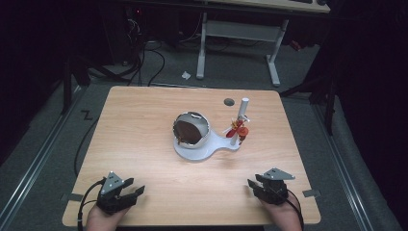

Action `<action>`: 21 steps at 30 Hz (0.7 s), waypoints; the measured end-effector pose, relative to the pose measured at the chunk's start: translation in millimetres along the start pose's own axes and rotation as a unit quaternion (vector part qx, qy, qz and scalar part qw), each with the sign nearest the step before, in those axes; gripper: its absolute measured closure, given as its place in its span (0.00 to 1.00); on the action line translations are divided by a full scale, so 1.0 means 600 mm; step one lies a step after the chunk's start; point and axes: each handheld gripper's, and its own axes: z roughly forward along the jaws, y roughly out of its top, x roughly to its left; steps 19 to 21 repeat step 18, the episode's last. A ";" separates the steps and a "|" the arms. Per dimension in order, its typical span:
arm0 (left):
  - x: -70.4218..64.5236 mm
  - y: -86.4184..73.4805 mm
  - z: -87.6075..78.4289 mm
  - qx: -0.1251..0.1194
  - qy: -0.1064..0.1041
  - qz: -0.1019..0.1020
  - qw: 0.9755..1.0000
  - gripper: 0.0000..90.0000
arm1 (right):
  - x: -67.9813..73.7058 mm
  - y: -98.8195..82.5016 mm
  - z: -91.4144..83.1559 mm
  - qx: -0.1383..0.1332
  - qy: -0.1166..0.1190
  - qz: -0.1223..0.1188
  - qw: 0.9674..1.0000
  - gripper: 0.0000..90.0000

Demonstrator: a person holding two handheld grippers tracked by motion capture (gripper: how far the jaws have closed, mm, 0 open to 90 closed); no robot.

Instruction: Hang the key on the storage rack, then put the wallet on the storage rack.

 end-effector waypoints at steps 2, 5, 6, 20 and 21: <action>0.003 -0.004 -0.004 0.001 0.008 0.004 1.000 0.48 | 0.001 0.000 0.000 -0.002 -0.004 0.001 1.000 0.66; 0.015 -0.002 -0.007 -0.002 0.017 -0.001 1.000 0.48 | 0.004 0.000 0.001 -0.005 -0.012 0.002 1.000 0.65; 0.019 -0.001 -0.007 -0.006 0.016 -0.007 1.000 0.48 | 0.005 0.000 0.002 -0.005 -0.013 0.001 1.000 0.65; 0.028 0.000 -0.004 -0.013 -0.007 -0.034 0.999 0.44 | 0.000 -0.001 0.001 -0.010 -0.023 0.007 1.000 0.62; 0.028 0.000 -0.004 -0.013 -0.007 -0.034 0.999 0.44 | 0.000 -0.001 0.001 -0.010 -0.023 0.007 1.000 0.62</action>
